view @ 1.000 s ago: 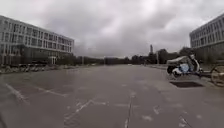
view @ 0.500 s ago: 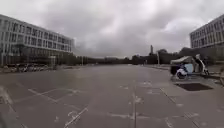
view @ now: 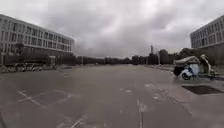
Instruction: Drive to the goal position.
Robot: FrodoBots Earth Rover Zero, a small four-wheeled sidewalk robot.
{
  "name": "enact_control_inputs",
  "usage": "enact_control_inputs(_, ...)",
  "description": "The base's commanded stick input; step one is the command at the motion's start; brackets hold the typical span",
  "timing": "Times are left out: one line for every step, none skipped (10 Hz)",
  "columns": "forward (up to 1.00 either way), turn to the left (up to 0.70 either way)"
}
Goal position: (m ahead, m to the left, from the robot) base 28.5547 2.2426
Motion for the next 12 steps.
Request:
enact_control_inputs(0.70,0.00)
enact_control_inputs(0.70,0.00)
enact_control_inputs(0.70,0.00)
enact_control_inputs(0.70,0.00)
enact_control_inputs(0.70,0.00)
enact_control_inputs(0.70,0.00)
enact_control_inputs(0.70,0.00)
enact_control_inputs(0.70,0.00)
enact_control_inputs(0.70,0.00)
enact_control_inputs(0.70,0.00)
enact_control_inputs(0.70,0.00)
enact_control_inputs(0.70,0.00)
